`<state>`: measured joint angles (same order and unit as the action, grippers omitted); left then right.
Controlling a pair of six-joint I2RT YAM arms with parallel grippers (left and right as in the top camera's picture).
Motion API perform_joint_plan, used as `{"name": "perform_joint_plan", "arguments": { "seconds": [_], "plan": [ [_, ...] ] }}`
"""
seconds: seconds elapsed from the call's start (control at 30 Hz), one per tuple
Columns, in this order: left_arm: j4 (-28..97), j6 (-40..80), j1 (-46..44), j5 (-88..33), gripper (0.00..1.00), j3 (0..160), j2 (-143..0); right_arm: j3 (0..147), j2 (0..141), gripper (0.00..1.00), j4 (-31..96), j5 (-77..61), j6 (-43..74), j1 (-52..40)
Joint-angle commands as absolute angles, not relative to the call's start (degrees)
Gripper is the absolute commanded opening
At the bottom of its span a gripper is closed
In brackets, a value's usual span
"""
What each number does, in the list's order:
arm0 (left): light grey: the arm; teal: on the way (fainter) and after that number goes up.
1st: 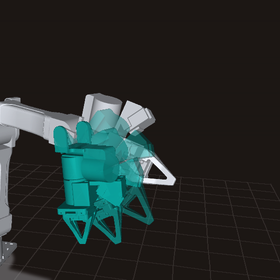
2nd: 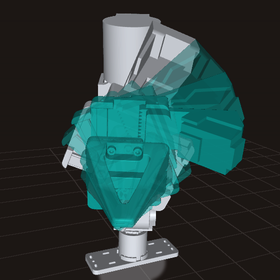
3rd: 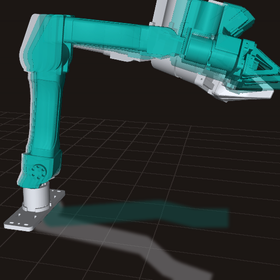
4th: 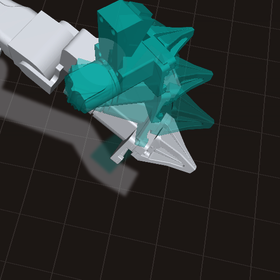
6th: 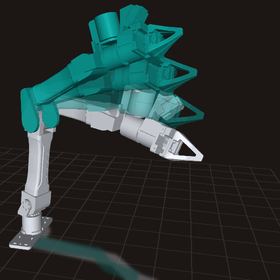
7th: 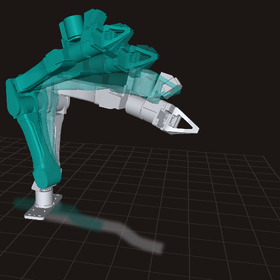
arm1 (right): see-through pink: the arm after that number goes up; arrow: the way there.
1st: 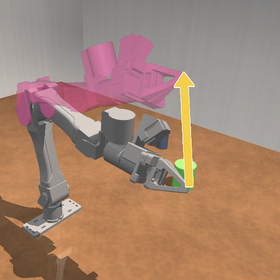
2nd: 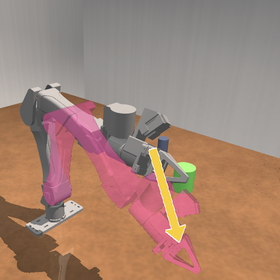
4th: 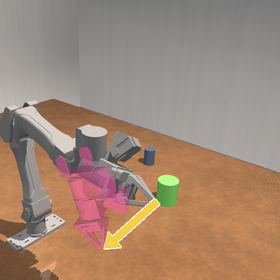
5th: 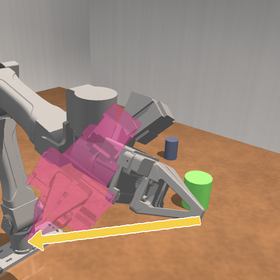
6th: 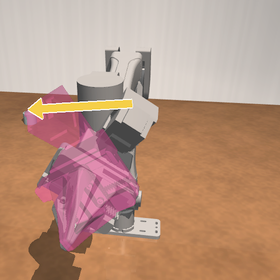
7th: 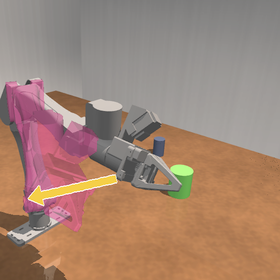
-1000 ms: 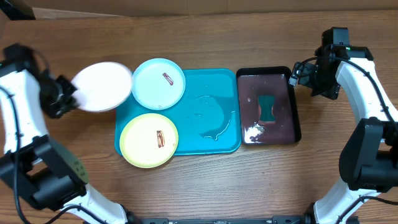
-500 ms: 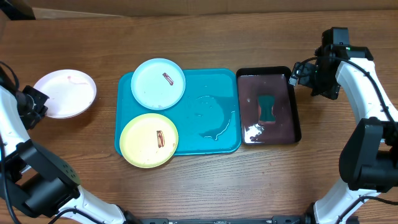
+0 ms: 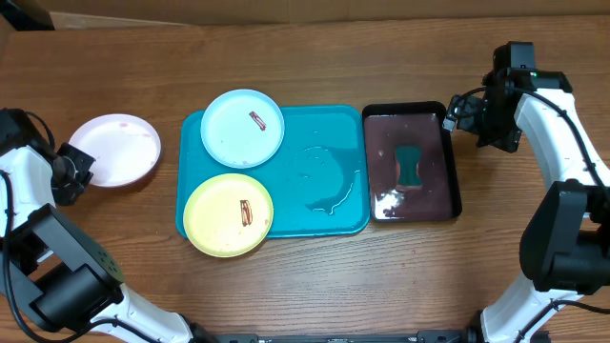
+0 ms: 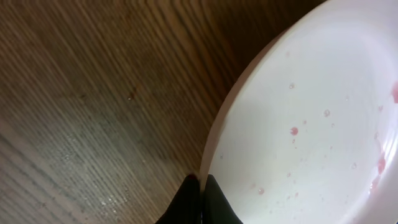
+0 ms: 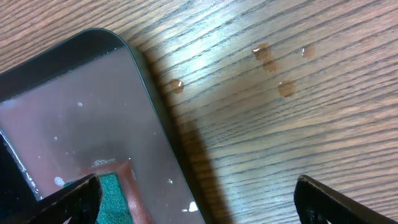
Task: Clean dirty plates on tray and stack at the side
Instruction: 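Open the left gripper and raise it off the white plate, then reach the left gripper to the light blue plate's left rim and grasp it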
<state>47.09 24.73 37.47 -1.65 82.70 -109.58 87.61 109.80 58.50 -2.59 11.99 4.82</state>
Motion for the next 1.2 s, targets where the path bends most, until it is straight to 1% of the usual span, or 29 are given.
{"name": "perform_joint_plan", "arguments": {
  "seconds": [0.0, 0.07, 0.1, 0.17, 0.33, 0.47, 0.63, 0.77, 0.97, 1.0, 1.07, 1.1, 1.13, 1.17],
  "plan": [
    [46.5, 21.6, 36.7, -6.2, 0.15, 82.3, -109.4, 88.2, 109.4, 1.0, 58.3, -2.6, 12.2, 4.7],
    [46.5, 20.5, 36.3, -7.6, 0.35, 82.3, -109.4, 88.2, 109.4, 1.0, 58.3, -2.6, 12.2, 4.7],
    [46.7, 20.3, 36.1, -8.1, 0.48, 82.4, -109.4, 88.2, 109.4, 1.0, 58.3, -2.6, 12.2, 4.7],
    [47.7, 19.4, 35.6, -9.9, 0.53, 83.0, -109.3, 88.2, 109.4, 1.0, 58.3, -2.6, 12.2, 4.7],
    [53.8, 18.8, 32.3, -11.0, 0.52, 88.2, -108.1, 88.2, 109.4, 1.0, 58.3, -2.6, 12.2, 4.7],
    [58.2, 18.0, 27.0, -11.0, 0.49, 91.5, -106.1, 88.2, 109.4, 1.0, 58.3, -2.6, 12.2, 4.7],
    [63.1, 18.0, 19.1, -10.9, 0.48, 91.0, -105.0, 88.2, 109.4, 1.0, 58.3, -2.6, 12.2, 4.7],
    [64.2, 18.0, 13.5, -7.6, 0.48, 88.4, -105.0, 88.2, 109.4, 1.0, 58.3, -2.6, 12.2, 4.7],
    [63.1, 19.7, 7.8, -4.8, 0.48, 85.3, -105.1, 88.2, 109.4, 1.0, 58.3, -2.6, 12.2, 4.7],
    [62.8, 19.7, 7.2, -4.3, 0.51, 85.0, -105.1, 88.2, 109.4, 1.0, 58.3, -2.6, 12.2, 4.7],
    [61.5, 20.0, 6.0, -2.8, 0.6, 84.2, -105.2, 88.2, 109.4, 1.0, 58.3, -2.6, 12.2, 4.7],
    [61.1, 20.6, 5.8, -2.3, 0.61, 84.0, -105.3, 88.2, 109.4, 1.0, 58.3, -2.6, 12.2, 4.7],
    [60.3, 21.7, 5.6, -1.9, 0.58, 83.6, -105.4, 88.2, 109.4, 1.0, 58.3, -2.6, 12.2, 4.7],
    [59.2, 23.1, 5.5, -1.9, 0.5, 83.2, -105.5, 88.2, 109.4, 1.0, 58.3, -2.6, 12.2, 4.7]
  ]
}}
